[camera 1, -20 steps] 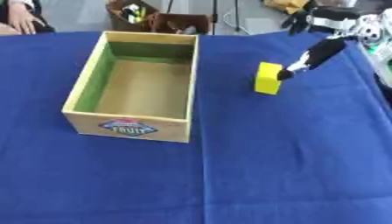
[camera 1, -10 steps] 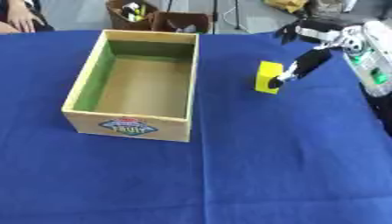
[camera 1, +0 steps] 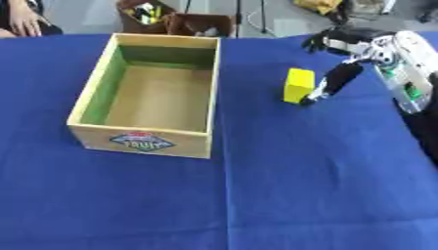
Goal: Pick up objects on the table and place them in the box.
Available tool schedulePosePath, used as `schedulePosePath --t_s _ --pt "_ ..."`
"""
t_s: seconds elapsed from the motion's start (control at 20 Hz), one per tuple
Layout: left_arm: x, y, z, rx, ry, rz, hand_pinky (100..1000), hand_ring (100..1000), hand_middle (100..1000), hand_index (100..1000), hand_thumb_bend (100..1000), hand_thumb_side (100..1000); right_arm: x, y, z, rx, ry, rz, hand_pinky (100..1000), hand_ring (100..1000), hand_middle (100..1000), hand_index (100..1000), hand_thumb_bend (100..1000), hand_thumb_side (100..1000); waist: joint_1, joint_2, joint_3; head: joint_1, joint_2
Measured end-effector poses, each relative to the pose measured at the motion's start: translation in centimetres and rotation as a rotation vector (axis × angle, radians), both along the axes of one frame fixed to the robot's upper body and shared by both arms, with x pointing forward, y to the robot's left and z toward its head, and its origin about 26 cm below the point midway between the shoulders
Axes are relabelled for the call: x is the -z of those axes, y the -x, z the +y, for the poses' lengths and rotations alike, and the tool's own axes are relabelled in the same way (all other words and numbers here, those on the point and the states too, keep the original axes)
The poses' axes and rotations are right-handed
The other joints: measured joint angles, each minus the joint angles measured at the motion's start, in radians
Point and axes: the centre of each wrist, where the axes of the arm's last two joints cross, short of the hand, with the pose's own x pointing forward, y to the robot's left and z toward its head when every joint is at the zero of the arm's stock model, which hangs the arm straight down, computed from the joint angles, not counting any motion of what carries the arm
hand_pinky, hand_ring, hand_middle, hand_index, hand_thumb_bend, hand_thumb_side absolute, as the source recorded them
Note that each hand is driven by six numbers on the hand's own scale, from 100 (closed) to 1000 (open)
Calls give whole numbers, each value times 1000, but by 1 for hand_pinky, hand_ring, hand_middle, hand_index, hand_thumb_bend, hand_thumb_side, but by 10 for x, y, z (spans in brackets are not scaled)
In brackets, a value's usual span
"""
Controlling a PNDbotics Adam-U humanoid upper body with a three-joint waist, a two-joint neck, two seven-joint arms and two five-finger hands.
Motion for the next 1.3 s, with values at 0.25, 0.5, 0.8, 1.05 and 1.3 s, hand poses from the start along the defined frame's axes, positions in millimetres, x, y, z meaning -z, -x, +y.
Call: schedulePosePath --t_s 0.25,0.5,0.8,1.05,1.3 --pt "0 0 -1 1 -5 3 487 590 647 808 127 1000 2 -1 2 -3 -8 -9 826 863 742 920 827 572 1 1 0 -5 0" --pt "0 0 -1 -1 -7 3 488 590 647 808 126 1000 5 -3 3 -1 -33 3 825 863 728 911 826 545 1 2 1 -11 0" --pt "0 0 -1 -1 -7 3 488 590 647 807 125 1000 8 -4 4 6 -37 21 821 857 675 876 821 550 0 6 5 -15 0" --pt "0 0 -1 0 -8 4 488 588 647 806 119 1000 15 -6 5 11 -42 29 809 842 595 829 790 559 -1 7 6 -15 0" --pt "1 0 -2 3 -3 7 489 588 647 805 116 1000 15 -6 5 13 -54 4 786 814 509 742 727 586 -1 12 7 -17 0"
